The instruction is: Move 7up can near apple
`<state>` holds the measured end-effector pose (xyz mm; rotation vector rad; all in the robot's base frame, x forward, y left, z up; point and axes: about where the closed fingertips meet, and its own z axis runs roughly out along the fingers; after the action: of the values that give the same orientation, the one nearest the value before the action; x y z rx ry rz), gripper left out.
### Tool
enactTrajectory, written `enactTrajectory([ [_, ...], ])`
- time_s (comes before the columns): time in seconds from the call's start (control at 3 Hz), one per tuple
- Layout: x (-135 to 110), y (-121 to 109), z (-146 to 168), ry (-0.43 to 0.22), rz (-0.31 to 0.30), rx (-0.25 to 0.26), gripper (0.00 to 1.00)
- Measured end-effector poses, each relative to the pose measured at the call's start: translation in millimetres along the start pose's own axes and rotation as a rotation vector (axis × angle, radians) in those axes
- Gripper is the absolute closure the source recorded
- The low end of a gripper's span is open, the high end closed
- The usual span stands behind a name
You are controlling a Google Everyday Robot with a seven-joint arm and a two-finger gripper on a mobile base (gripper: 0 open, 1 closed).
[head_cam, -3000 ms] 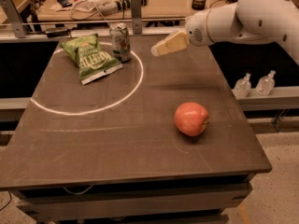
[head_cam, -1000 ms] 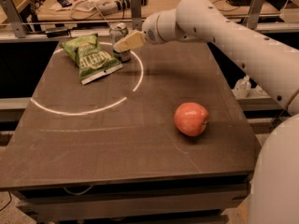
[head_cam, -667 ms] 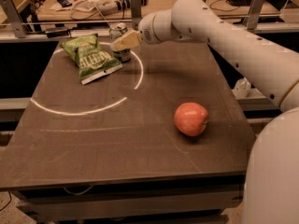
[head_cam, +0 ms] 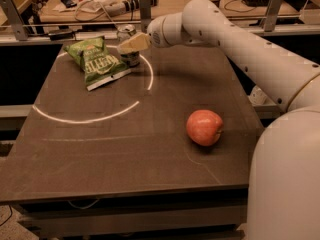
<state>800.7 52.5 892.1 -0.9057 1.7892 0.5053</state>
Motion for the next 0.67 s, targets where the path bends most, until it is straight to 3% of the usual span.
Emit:
enactTrajectory([
  [0.67,2.5,-2.7,8.8,-0.010,0.015,-0.038,0.41],
])
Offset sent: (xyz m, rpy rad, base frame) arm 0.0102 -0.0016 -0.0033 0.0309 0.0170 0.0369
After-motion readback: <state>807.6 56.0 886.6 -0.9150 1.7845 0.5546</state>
